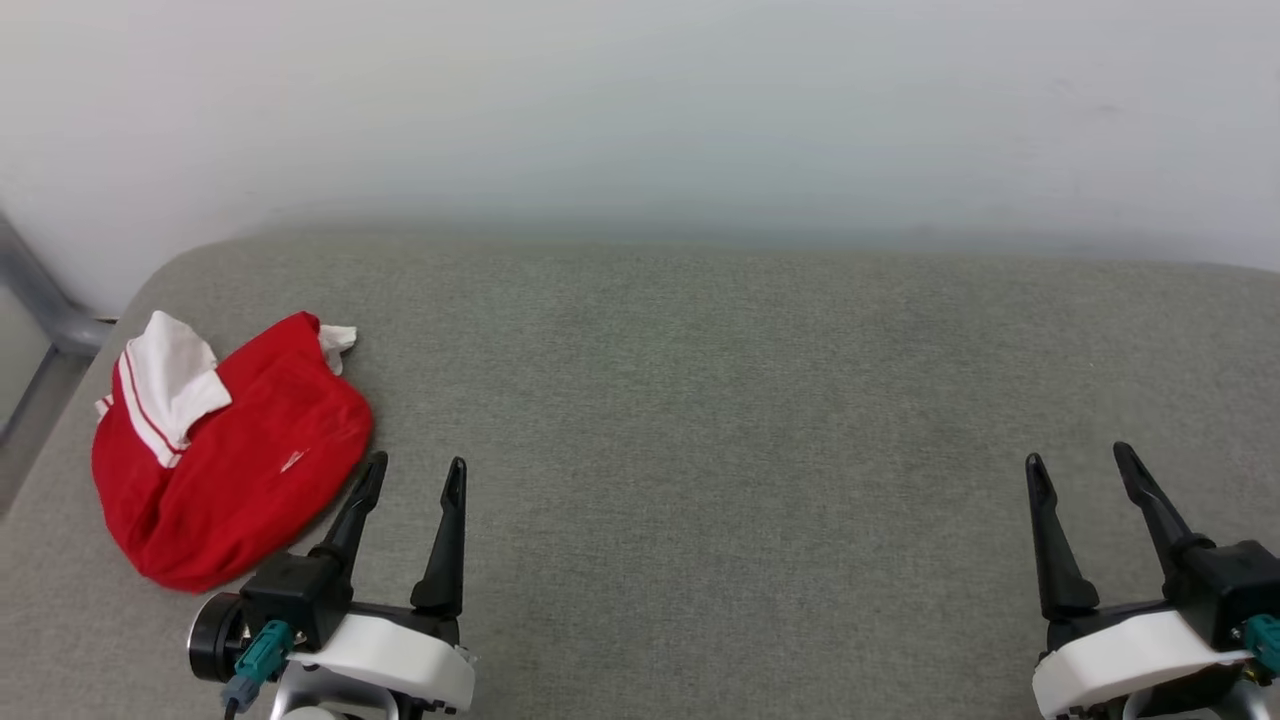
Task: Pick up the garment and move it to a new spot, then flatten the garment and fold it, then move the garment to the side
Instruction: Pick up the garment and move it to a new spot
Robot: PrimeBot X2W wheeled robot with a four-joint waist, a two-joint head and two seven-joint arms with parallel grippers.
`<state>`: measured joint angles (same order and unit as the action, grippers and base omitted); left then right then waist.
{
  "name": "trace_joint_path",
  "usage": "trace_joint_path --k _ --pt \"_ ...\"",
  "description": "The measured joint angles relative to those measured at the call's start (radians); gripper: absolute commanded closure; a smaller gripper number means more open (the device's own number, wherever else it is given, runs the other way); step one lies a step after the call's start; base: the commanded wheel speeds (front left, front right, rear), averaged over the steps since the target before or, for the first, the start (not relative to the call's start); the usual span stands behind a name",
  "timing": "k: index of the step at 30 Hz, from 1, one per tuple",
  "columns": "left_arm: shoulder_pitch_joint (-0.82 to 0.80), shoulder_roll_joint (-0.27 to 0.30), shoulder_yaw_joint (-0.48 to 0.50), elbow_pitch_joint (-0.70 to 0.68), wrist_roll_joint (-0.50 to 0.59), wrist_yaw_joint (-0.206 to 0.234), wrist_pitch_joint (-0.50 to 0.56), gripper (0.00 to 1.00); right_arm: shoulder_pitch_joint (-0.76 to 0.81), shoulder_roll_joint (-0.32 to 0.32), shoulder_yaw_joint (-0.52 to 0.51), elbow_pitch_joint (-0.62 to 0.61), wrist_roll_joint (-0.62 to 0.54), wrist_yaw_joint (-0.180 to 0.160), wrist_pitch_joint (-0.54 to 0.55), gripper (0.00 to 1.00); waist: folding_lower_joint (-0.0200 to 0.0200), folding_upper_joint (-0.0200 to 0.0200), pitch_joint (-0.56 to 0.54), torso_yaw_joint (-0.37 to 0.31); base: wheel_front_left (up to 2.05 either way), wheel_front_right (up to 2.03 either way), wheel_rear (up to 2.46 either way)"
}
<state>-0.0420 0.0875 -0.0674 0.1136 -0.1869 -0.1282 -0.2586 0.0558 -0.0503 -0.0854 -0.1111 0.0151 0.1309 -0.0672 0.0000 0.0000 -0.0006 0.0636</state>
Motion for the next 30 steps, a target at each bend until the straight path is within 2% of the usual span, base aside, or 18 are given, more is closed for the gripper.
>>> trace_joint_path --k 9,10,23,30 --pt "-0.004 -0.001 0.018 0.017 0.000 -0.001 -0.004 0.00 -0.007 0.000 0.027 0.021 0.013 0.000 -0.014 0.00 0.0000 0.0000 -0.004 0.105 0.00 0.00 0.00" --pt "-0.004 -0.002 0.021 0.019 -0.002 -0.001 -0.004 0.00 -0.008 0.000 0.030 0.027 0.021 0.000 -0.019 0.00 0.0000 0.0000 -0.005 0.135 0.00 0.00 0.00" --pt "-0.005 0.005 0.060 0.036 -0.006 -0.001 -0.004 0.00 -0.020 0.000 0.061 0.060 0.055 0.000 -0.041 0.00 0.0000 0.0000 -0.011 0.326 0.00 0.00 0.00" --pt "-0.005 0.008 0.073 0.038 0.001 -0.001 -0.004 0.00 -0.028 0.000 0.068 0.069 0.061 0.000 -0.046 0.00 0.0000 0.0000 -0.011 0.392 0.00 0.00 0.00"
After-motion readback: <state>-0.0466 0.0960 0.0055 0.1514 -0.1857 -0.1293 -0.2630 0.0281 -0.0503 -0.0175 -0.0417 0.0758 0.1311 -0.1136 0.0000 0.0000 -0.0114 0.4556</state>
